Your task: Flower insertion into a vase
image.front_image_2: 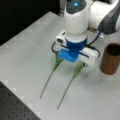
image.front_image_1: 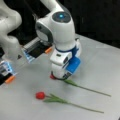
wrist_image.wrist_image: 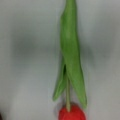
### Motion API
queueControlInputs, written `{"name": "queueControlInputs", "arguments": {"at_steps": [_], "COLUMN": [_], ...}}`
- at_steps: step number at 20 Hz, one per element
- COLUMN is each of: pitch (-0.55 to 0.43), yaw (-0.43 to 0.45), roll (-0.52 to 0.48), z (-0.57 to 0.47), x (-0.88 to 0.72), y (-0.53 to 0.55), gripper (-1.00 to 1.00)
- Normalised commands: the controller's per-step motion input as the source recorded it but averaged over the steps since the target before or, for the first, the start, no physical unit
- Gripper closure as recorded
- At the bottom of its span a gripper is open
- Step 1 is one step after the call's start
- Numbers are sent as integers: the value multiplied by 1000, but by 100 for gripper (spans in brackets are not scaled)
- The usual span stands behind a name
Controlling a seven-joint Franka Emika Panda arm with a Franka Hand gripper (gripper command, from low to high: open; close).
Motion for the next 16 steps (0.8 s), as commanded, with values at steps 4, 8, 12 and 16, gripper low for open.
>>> {"name": "queueControlInputs", "arguments": {"at_steps": [4, 8, 12, 16], "pitch": [-43, -107, -134, -113], "yaw": [-144, -160, -182, -177], "roll": [89, 88, 70, 47], "z": [-281, -337, -232, -123], "x": [-20, 75, 135, 133], "y": [178, 118, 54, -10], "gripper": [-100, -100, -100, -100]}}
